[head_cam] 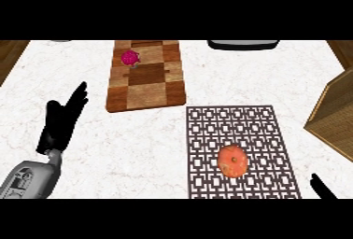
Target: Pick the squash from the placemat and place it in the basket
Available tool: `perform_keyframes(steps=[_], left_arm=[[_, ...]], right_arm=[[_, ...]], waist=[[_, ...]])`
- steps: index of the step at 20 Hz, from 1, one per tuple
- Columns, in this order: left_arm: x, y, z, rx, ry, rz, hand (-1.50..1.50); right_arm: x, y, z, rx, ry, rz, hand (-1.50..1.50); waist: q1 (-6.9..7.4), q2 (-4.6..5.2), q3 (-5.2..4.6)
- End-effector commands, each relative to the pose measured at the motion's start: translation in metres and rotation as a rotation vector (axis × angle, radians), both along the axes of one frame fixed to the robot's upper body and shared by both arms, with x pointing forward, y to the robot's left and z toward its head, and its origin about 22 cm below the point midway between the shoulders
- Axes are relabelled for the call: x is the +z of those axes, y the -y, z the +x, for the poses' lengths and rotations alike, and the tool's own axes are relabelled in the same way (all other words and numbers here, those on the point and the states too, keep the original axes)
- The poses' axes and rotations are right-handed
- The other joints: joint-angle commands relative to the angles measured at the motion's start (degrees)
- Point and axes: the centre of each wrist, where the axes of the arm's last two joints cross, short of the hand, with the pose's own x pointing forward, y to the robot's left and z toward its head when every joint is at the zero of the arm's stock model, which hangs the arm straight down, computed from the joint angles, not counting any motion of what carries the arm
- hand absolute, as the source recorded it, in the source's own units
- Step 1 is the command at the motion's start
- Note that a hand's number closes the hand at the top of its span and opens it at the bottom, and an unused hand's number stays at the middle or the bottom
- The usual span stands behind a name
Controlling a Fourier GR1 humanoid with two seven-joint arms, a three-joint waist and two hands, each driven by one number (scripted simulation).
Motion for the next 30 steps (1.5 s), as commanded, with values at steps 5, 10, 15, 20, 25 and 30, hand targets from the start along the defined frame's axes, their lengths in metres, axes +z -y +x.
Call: perform_keyframes(steps=[5, 10, 15, 20, 25, 30], left_arm=[[-0.005, 0.007, 0.009, -0.007, 0.009, 0.001, 0.00], [-0.005, 0.002, 0.007, 0.003, 0.002, 0.011, 0.00], [-0.002, 0.008, 0.007, -0.006, 0.005, 0.004, 0.00], [0.009, -0.019, 0.001, -0.019, 0.023, -0.001, 0.00], [-0.014, 0.005, 0.001, -0.020, -0.015, -0.001, 0.00], [0.001, 0.001, -0.004, -0.009, 0.004, -0.016, 0.00]], right_arm=[[0.014, -0.014, 0.019, -0.103, 0.098, -0.053, -1.50], [-0.009, -0.036, 0.025, -0.100, 0.077, -0.042, -1.50], [-0.018, -0.023, 0.048, -0.082, 0.040, -0.040, -1.50], [-0.052, -0.034, 0.066, -0.068, 0.034, -0.048, -1.50], [-0.056, -0.061, 0.065, -0.075, 0.054, -0.062, -1.50], [-0.069, -0.058, 0.080, -0.062, 0.062, -0.036, -1.50]], waist=[[0.29, 0.01, 0.12], [0.53, -0.03, 0.14], [0.47, -0.01, 0.19], [0.77, -0.01, 0.20], [0.41, -0.03, 0.18], [0.54, -0.06, 0.19]])
